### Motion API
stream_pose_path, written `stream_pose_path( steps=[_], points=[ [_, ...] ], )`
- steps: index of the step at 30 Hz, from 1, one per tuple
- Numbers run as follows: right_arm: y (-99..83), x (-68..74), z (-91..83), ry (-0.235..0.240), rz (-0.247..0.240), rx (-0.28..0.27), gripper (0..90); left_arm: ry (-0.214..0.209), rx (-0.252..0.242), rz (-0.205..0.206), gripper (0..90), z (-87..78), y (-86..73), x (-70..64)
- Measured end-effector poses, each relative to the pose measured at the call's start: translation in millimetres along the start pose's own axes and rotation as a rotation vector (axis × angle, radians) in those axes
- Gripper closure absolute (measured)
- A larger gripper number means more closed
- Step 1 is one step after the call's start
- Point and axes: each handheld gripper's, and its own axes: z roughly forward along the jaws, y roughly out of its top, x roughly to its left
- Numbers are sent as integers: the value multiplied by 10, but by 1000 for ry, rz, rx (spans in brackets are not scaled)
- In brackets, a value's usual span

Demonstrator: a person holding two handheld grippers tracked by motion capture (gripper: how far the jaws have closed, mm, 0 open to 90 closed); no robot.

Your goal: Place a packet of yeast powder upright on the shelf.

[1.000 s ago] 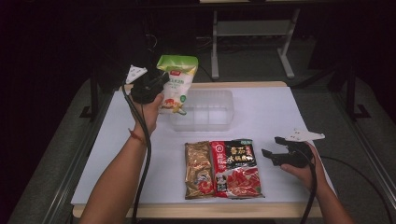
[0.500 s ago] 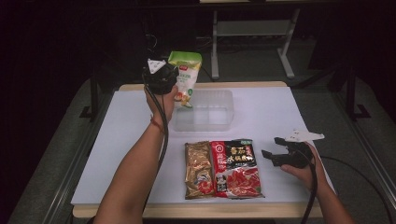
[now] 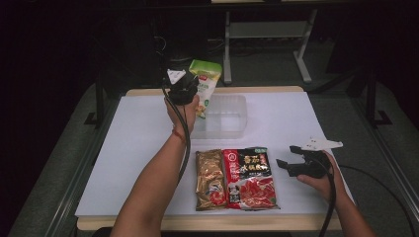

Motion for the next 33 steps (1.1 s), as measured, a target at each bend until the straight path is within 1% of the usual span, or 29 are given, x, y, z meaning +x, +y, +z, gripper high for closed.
stream_pose_path(
  steps=[1,2,4,5,6,7,8,9,10,11,12,13,14,15,16,17,19,20,21,22,24,25,26,27,28,30,31,32,33],
  points=[
    [0,0,0,0,0,0,231,0,0,0,882,0,0,0],
    [-1,1,6,1,-1,2,231,-31,15,0,880,-31,-18,-10],
    [-2,3,10,0,-1,5,231,-39,21,9,879,-52,-29,-20],
    [-3,11,14,1,-2,7,231,-61,30,8,876,-81,-45,-15],
    [-3,12,13,1,-2,8,231,-94,57,7,875,-111,-58,-1],
    [-3,12,15,1,-4,9,231,-110,80,14,872,-124,-60,5],
    [-4,12,18,1,-4,10,231,-123,104,15,869,-143,-60,17],
    [-4,12,18,1,-4,10,231,-123,104,15,864,-143,-60,17],
    [-5,11,23,1,-6,12,231,-135,134,8,864,-181,-61,63],
    [-5,11,23,1,-6,12,231,-135,134,8,865,-181,-61,63],
    [-6,19,29,1,-7,15,231,-141,157,15,866,-213,-59,146],
    [-6,22,33,2,-5,17,231,-133,165,20,869,-229,-60,190],
    [-8,23,40,1,-8,19,231,-133,165,20,871,-229,-60,190],
    [-9,23,47,2,-10,23,231,-159,199,41,869,-245,-63,280],
    [-9,23,47,2,-10,23,231,-159,199,41,871,-245,-63,280],
    [-9,26,52,1,-8,30,231,-167,200,51,871,-263,-70,316],
    [-10,30,56,4,-9,30,231,-227,225,76,865,-310,-81,382],
    [-10,30,56,4,-9,30,231,-227,225,76,863,-310,-81,382],
    [-14,23,62,1,-12,34,231,-276,248,104,857,-343,-80,389],
    [-16,22,65,1,-11,36,231,-276,248,104,857,-343,-80,389],
    [-17,23,68,3,-11,37,231,-285,258,148,854,-378,-83,374],
    [-17,27,70,3,-13,41,231,-299,273,169,841,-378,-80,370],
    [-15,36,72,7,-14,41,231,-280,313,195,775,-359,-75,368],
    [-15,39,74,8,-15,44,230,-280,313,195,765,-359,-75,368],
    [-14,43,78,6,-15,47,231,-277,325,207,755,-337,-79,376],
    [-13,47,81,9,-16,50,231,-253,335,209,749,-291,-85,404],
    [-13,54,84,13,-20,51,231,-261,346,205,742,-241,-90,430],
    [-13,54,84,13,-20,51,231,-261,346,205,734,-241,-90,430],
    [-17,50,87,15,-19,53,231,-257,362,203,723,-196,-90,438]
  ],
)
